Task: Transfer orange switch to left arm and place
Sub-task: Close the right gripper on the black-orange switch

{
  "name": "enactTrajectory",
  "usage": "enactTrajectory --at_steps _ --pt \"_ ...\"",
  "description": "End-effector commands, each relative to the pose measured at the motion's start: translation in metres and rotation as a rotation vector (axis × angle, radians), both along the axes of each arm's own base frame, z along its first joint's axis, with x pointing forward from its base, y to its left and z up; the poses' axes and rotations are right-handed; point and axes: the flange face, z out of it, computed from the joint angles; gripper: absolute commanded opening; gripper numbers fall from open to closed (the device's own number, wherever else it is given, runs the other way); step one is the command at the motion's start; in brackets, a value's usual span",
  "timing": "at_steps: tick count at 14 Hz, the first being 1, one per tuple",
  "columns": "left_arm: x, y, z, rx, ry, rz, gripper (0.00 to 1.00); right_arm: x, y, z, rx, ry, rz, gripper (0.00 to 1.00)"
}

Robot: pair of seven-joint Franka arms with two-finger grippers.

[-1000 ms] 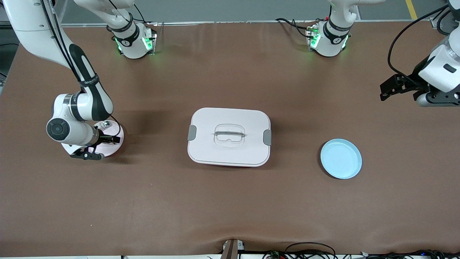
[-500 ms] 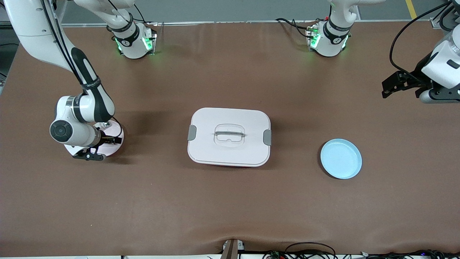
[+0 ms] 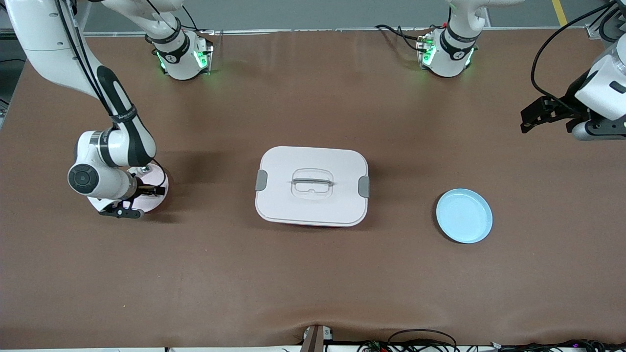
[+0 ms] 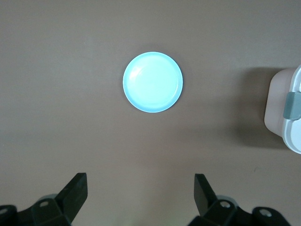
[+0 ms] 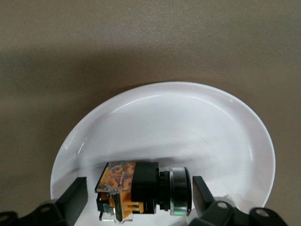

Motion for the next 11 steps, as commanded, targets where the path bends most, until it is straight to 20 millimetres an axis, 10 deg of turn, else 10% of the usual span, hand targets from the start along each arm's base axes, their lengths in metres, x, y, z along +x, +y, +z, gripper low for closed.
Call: enactTrajectory --at_steps 1,6,11 --pt "-0.002 -0.002 0.003 -0.016 0.006 -0.020 1.00 0.003 0.000 -0.002 -0.009 -0.001 0.004 0.73" --pt "-0.002 -0.005 0.001 -0.016 0.009 -0.025 1.00 0.001 0.001 -0.003 -0.009 0.008 0.009 0.33" --pt "-0.002 -0.005 0.000 -0.016 0.011 -0.025 1.00 -0.002 0.003 0.014 -0.016 0.051 0.010 0.30"
